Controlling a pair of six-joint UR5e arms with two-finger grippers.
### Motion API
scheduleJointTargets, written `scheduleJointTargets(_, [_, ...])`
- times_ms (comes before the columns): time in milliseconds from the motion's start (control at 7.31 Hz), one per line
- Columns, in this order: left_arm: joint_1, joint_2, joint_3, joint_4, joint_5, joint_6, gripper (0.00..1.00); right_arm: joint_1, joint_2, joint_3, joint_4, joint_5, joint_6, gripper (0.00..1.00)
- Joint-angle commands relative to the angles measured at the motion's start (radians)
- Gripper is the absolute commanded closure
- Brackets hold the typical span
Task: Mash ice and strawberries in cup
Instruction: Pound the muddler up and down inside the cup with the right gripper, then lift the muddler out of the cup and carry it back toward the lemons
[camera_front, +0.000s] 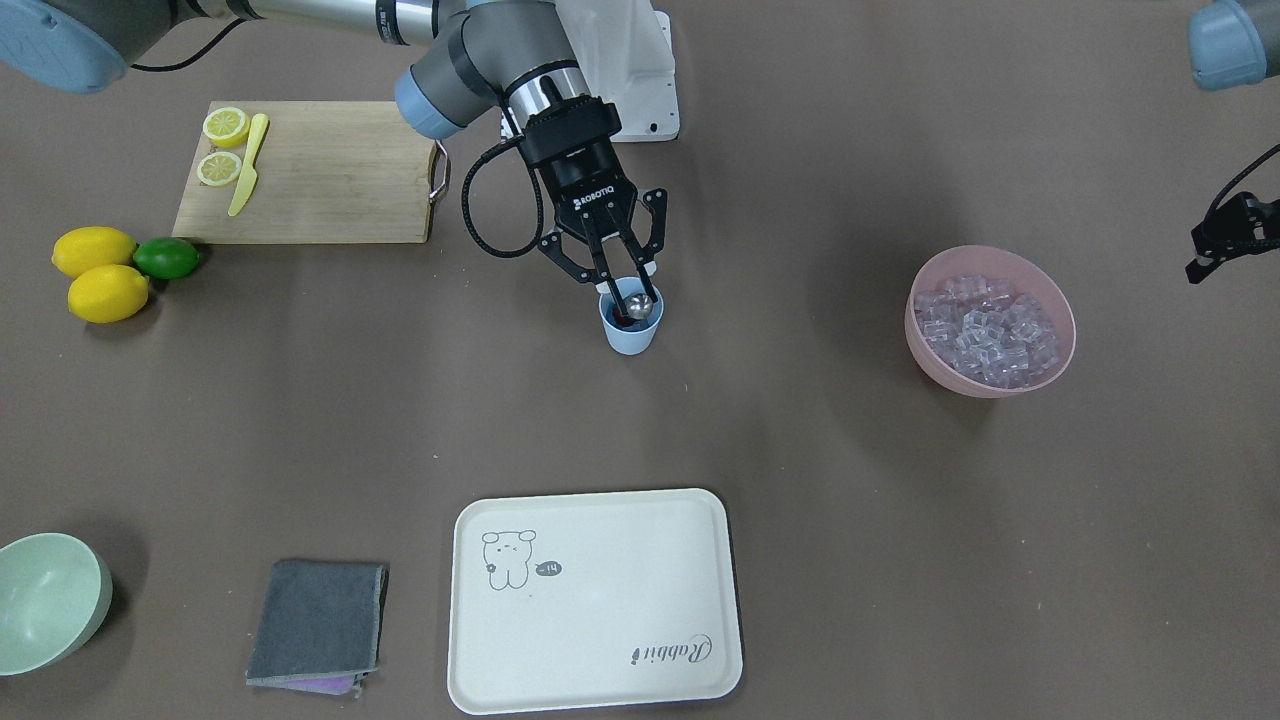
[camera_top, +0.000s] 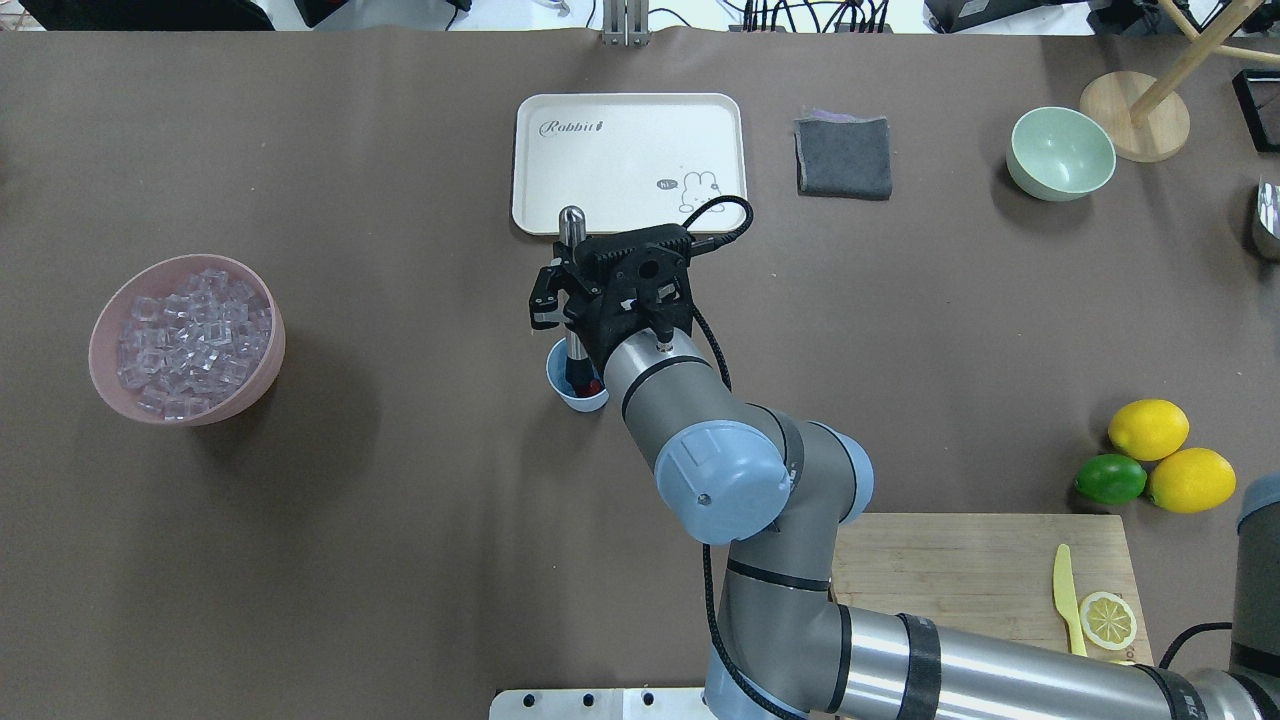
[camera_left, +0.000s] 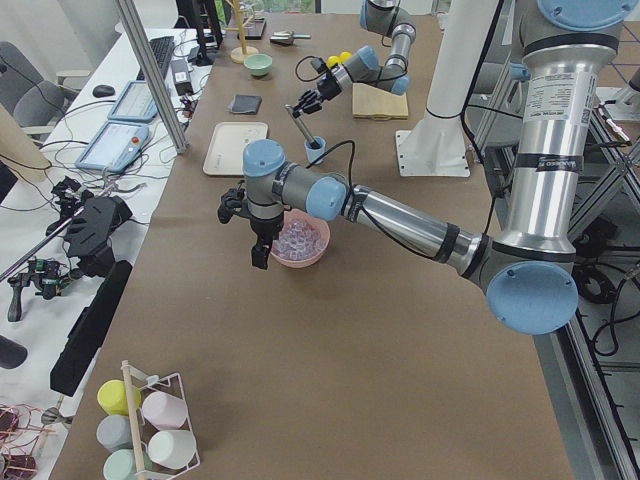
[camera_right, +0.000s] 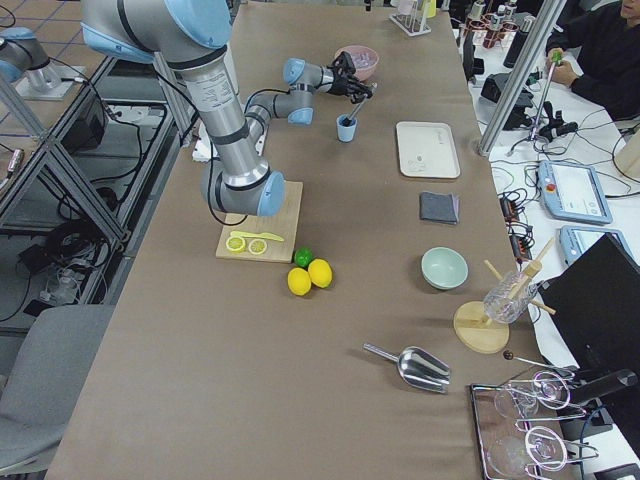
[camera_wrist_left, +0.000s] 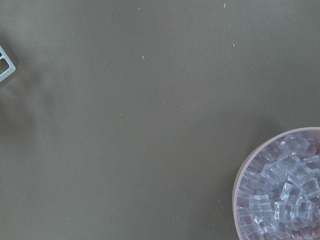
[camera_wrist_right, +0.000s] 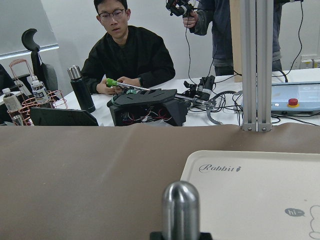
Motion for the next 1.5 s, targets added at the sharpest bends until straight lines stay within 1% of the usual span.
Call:
scheduleJointTargets(0, [0.000,0.000,-0.002,0.000,0.000,0.000,0.02,0.004,0.002,0.013,-0.001,0.009,-0.013,1.00])
scheduleJointTargets(137, [0.000,0.000,-0.002,0.000,0.000,0.000,0.02,0.041,0.010,0.059,-0.029,0.064,-0.018,1.00])
scheduleJointTargets(410, [-0.001,0.002,-0.006,0.000,0.002,0.000,0.03,0.171,0.010,0.264,-0.313,0.296,-0.018,1.00])
scheduleJointTargets(547, [-0.002,0.003,0.000,0.000,0.002,0.002,0.02,0.234,-0.004,0.295,-0.351,0.381,-0.009,1.00])
scheduleJointTargets(684, [0.000,0.002,0.005,-0.002,0.003,0.003,0.02,0.307,-0.068,0.318,-0.352,0.500,-0.004,1.00])
scheduleJointTargets(820, [-0.001,0.003,0.006,-0.002,0.005,0.003,0.02,0.399,-0.200,0.350,-0.354,0.660,-0.006,1.00])
scheduleJointTargets(957, [-0.003,0.003,0.003,0.000,0.003,0.000,0.02,0.518,-0.306,0.351,-0.359,0.894,-0.023,1.00])
scheduleJointTargets(1094, [-0.003,0.005,0.003,0.000,0.005,0.000,0.02,0.626,-0.374,0.346,-0.397,1.075,-0.064,1.00])
scheduleJointTargets(1230, [-0.003,0.003,0.006,0.000,0.009,0.000,0.02,0.685,-0.399,0.329,-0.485,1.173,-0.098,1.00])
scheduleJointTargets(1367, [-0.003,0.005,0.006,0.000,0.011,0.000,0.02,0.701,-0.401,0.282,-0.573,1.189,-0.119,1.00])
